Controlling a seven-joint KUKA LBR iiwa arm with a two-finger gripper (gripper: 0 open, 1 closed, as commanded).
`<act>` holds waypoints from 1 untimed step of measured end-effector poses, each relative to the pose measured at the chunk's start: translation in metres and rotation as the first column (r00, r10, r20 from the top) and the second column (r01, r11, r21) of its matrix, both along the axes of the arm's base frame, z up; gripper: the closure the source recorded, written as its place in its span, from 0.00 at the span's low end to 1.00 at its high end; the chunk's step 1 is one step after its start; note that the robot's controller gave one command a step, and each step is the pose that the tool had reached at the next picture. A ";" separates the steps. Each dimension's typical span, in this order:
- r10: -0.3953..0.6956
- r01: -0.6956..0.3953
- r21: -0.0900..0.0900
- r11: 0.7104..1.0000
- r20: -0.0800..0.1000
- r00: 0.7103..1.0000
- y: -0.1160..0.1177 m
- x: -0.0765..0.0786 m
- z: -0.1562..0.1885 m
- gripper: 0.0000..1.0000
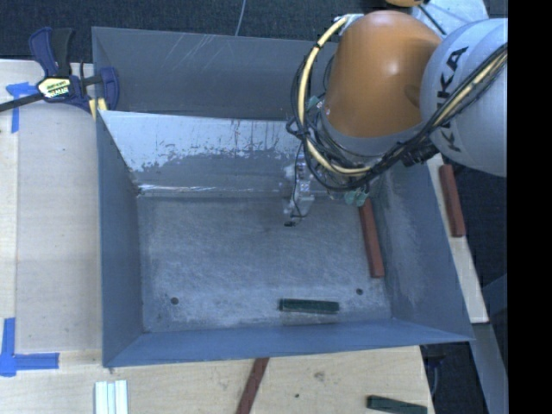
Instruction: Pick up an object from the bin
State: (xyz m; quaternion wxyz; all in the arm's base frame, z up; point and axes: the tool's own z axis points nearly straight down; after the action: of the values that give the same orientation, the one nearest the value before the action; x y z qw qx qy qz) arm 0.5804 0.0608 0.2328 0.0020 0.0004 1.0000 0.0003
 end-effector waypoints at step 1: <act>-0.008 0.008 0.000 1.000 0.006 1.000 0.010 -0.009 -0.048 1.00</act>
Offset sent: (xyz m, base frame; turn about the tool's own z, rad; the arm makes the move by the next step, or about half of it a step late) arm -0.0166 0.0115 -0.0995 0.0872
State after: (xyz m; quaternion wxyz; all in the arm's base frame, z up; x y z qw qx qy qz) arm 0.5710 0.0712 0.1853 0.0052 0.0044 1.0000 0.0006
